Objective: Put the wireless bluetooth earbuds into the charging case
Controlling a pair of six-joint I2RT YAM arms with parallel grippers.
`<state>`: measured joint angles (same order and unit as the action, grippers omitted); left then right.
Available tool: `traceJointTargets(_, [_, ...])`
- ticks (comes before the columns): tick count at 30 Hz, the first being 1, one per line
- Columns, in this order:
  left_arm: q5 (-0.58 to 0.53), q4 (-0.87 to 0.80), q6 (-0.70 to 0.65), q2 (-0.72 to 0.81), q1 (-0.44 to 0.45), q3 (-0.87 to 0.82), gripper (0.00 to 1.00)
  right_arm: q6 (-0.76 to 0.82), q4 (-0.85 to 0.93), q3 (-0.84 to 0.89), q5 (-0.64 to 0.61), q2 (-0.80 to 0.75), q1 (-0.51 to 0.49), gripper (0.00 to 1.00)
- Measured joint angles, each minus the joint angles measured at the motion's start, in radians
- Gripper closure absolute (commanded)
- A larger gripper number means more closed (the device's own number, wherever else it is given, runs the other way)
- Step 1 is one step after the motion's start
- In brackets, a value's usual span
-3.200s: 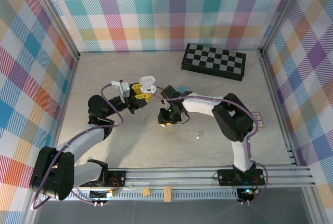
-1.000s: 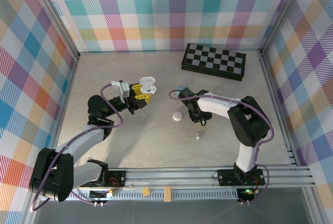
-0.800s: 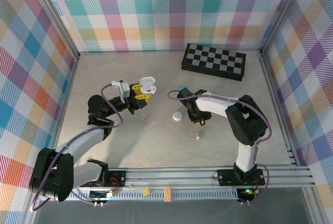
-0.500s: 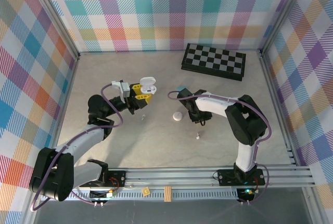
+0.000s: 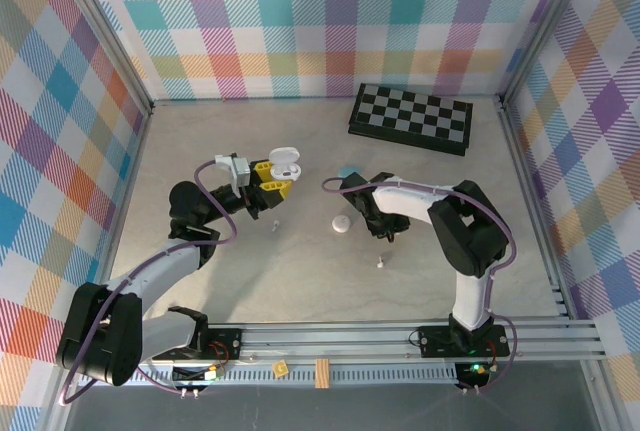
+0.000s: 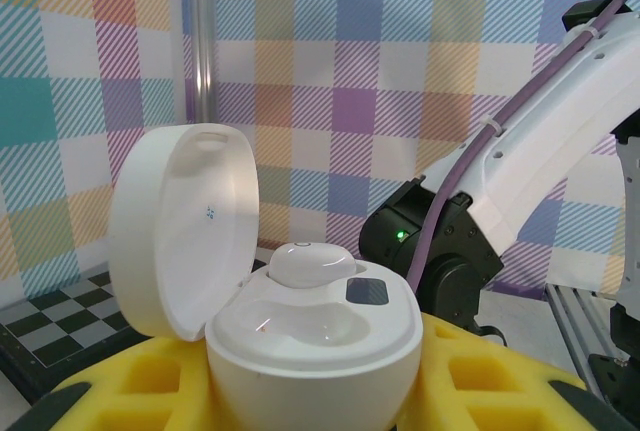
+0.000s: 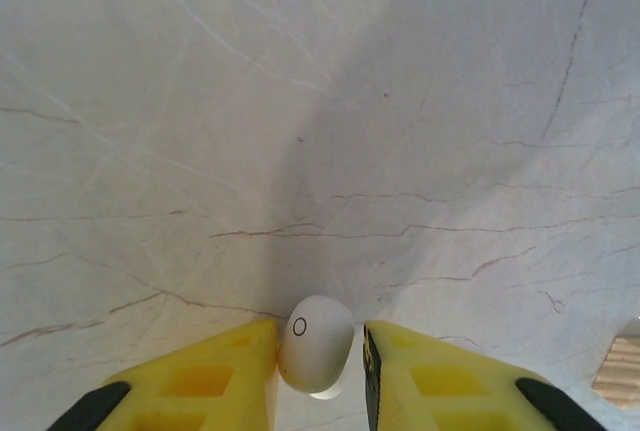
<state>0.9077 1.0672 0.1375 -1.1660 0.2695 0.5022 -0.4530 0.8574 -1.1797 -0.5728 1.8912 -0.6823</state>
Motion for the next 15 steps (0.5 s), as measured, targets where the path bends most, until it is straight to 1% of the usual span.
traceJointTargets(11, [0.000, 0.000, 0.000, 0.000, 0.000, 0.000, 0.66, -0.007, 0.045, -0.055, -0.028, 0.058, 0.000, 0.71])
traceJointTargets(15, [0.000, 0.000, 0.000, 0.000, 0.000, 0.000, 0.66, -0.007, 0.051, -0.061, -0.032, 0.063, 0.000, 0.74])
